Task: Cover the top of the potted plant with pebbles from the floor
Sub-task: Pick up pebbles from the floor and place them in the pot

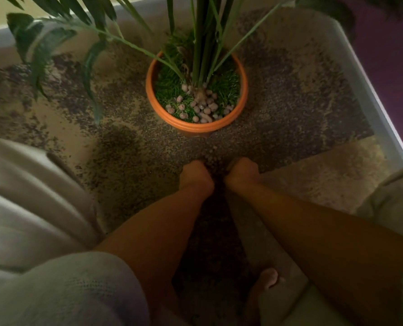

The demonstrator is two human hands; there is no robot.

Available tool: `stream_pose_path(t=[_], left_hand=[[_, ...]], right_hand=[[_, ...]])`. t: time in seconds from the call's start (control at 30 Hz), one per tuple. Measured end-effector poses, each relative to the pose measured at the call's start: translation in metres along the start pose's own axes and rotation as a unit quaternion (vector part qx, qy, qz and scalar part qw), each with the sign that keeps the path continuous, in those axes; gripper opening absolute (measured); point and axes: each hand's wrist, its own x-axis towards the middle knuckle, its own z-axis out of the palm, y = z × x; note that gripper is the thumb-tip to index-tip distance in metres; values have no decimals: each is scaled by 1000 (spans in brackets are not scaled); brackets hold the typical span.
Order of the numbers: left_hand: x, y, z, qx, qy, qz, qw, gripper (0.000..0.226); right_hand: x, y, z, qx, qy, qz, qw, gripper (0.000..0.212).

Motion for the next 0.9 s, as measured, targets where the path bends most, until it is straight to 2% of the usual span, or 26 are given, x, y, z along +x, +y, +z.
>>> stream_pose_path(t=[0.07, 0.17, 0.23, 0.33, 0.43, 0.53, 0.9], left_hand=[[1, 0, -1, 12, -1, -10, 1000, 27], [2, 0, -4, 19, 5, -10, 1000, 27], [2, -2, -8, 8, 13, -26, 1000, 24], [5, -7, -10, 1, 18, -27, 999, 25], [5, -7, -10, -5, 15, -27, 1000, 25], [5, -5, -9, -6, 15, -28, 999, 24], [2, 3, -15, -17, 23, -50, 998, 18]], right_hand=[[0, 0, -4, 22, 0, -35, 999, 33], [-2, -3, -5, 67, -23, -99, 993, 50], [-4, -7, -4, 58, -34, -132, 989, 56], [-4, -10, 1, 13, -38, -157, 987, 51], [-3, -14, 2, -4, -41, -174, 984, 35], [-5, -17, 1, -33, -39, -176, 983, 23], [-4, -19, -9, 12, -30, -114, 993, 22]])
